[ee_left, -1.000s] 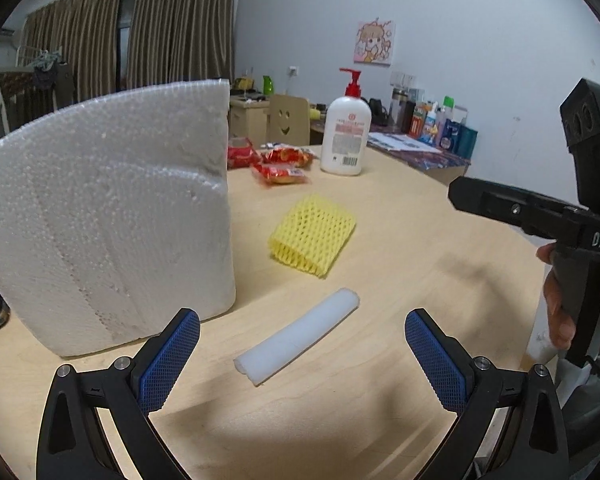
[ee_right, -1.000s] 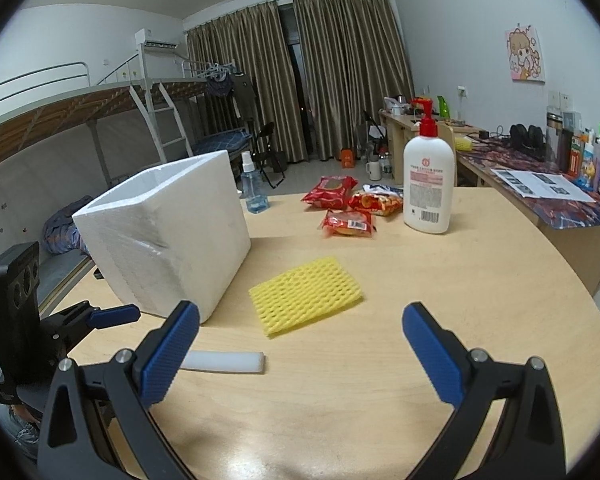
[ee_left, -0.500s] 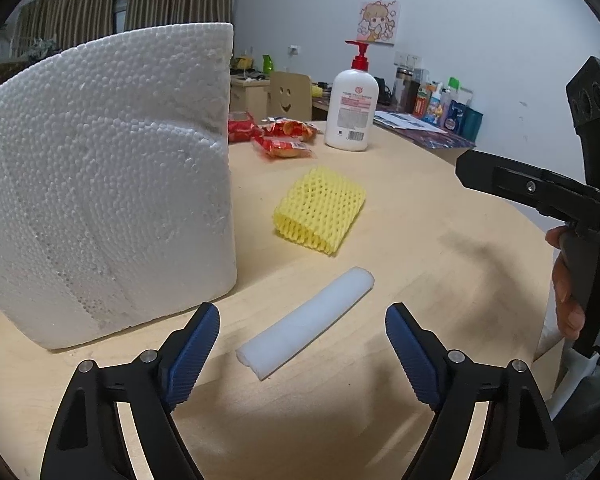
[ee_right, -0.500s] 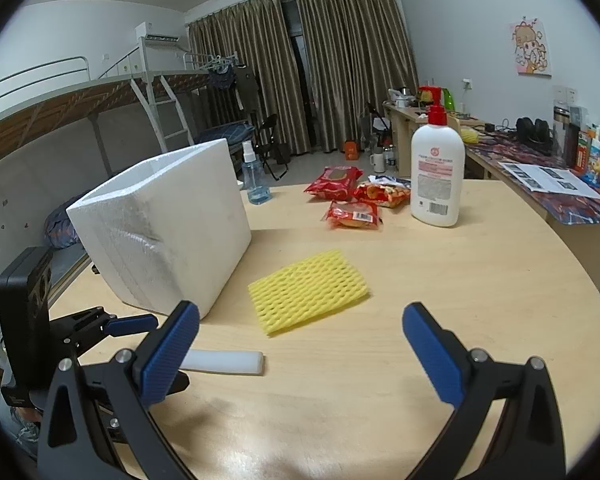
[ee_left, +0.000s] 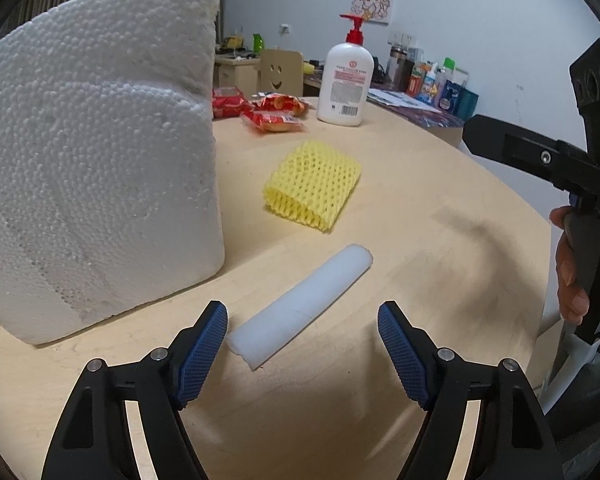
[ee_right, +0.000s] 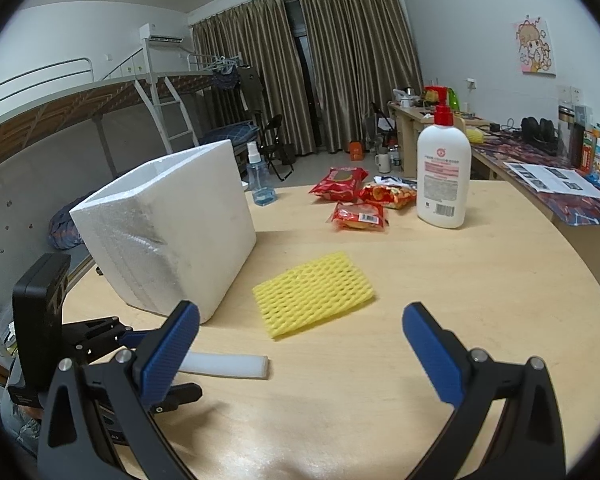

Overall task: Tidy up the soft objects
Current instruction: 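Lower the left tool onto the white foam tube and close it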

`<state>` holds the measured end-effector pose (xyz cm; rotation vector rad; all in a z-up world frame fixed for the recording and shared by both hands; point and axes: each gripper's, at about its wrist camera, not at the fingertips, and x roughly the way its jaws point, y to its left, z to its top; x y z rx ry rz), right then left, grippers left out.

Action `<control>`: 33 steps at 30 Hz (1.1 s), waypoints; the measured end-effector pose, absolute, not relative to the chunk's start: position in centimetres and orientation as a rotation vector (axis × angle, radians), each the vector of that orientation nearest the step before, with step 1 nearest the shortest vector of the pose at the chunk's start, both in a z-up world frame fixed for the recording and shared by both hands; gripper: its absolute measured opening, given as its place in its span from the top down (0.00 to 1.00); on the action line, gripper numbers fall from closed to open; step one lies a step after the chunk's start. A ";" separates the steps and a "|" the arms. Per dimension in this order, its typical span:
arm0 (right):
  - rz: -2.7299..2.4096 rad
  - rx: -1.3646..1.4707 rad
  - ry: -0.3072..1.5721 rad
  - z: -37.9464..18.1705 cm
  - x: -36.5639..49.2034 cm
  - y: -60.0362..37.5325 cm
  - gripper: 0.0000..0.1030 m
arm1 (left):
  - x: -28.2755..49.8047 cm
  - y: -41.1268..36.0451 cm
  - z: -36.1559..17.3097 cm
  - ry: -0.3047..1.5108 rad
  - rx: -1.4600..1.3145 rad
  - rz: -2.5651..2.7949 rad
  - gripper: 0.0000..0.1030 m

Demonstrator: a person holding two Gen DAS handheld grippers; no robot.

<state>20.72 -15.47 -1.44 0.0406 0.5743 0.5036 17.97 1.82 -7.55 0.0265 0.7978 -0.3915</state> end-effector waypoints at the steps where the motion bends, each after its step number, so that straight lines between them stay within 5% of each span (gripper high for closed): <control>1: 0.504 0.040 0.575 -1.5 20.7 -15.5 0.00 | 18.0 1.8 -7.6 0.802 0.029 -0.393 0.24; 23: 0.510 0.013 0.622 -2.3 21.8 -14.4 0.00 | 19.3 2.7 -8.1 0.885 0.055 -0.367 0.37; 28: 0.510 0.014 0.631 -2.5 22.0 -14.4 0.00 | 18.8 1.5 -8.2 0.880 0.148 -0.379 0.66; 33: 0.497 0.007 0.637 -2.3 22.5 -14.5 0.00 | 18.7 2.3 -8.1 0.897 0.163 -0.403 0.77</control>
